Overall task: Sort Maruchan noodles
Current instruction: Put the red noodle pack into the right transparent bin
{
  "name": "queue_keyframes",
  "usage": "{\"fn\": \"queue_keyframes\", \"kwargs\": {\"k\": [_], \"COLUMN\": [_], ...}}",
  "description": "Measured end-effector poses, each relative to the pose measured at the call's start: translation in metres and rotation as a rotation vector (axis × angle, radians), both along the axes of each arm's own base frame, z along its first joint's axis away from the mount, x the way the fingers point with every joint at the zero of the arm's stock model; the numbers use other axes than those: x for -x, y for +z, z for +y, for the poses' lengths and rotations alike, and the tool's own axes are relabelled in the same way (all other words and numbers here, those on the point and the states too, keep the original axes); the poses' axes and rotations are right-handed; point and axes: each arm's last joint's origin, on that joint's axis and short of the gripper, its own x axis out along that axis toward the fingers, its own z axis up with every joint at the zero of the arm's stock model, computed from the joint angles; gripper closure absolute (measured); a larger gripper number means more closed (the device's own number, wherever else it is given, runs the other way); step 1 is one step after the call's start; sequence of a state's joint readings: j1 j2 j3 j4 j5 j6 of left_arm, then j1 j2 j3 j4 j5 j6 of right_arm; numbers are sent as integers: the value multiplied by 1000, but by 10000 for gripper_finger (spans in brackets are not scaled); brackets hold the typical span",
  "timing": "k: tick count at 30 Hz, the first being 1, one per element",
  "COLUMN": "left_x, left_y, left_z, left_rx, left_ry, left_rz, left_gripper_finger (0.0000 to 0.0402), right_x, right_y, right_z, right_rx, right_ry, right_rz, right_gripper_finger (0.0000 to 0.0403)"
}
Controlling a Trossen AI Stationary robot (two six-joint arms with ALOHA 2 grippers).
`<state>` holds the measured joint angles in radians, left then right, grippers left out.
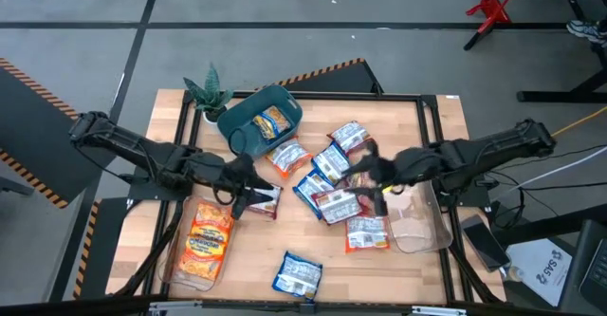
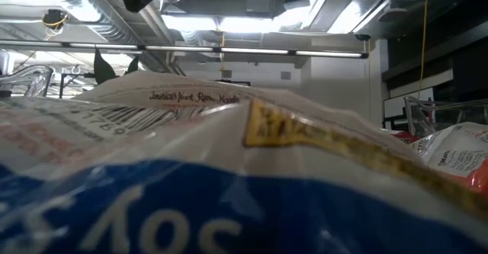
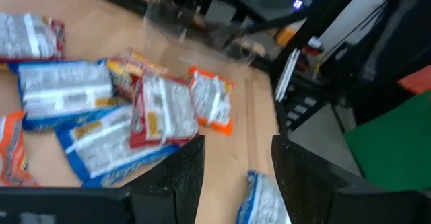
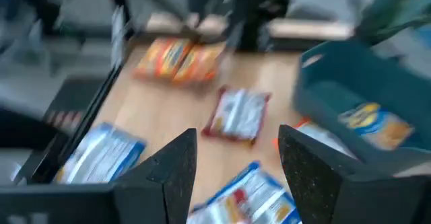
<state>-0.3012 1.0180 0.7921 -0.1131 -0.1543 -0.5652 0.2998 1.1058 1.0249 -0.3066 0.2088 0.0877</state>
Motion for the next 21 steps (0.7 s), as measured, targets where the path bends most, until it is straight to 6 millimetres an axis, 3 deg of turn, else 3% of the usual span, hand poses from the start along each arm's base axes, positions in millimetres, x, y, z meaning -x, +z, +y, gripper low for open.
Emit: {"fn": "queue_keyframes", "kwargs": {"k": [6,14,21], "left_x": [3,-6,-13], "left_y": [3,-11,-9], "left_z": [2,-12,-25], "left_rx": [-1,17,40], "left_ry": [31,30,-22], "left_rz": [-12,50,-21], "left_gripper_finger": [235,235,235], "right_x": [29,31,23], "right_y": [-36,-94,-93], "right_z": [-11,-11,-8], "right_rx": [-226,-434,-413], "right_ry": [-110,-133,-82], "right_rz": [-234,-228,-340], "right_gripper_finger": [210,210,210]}}
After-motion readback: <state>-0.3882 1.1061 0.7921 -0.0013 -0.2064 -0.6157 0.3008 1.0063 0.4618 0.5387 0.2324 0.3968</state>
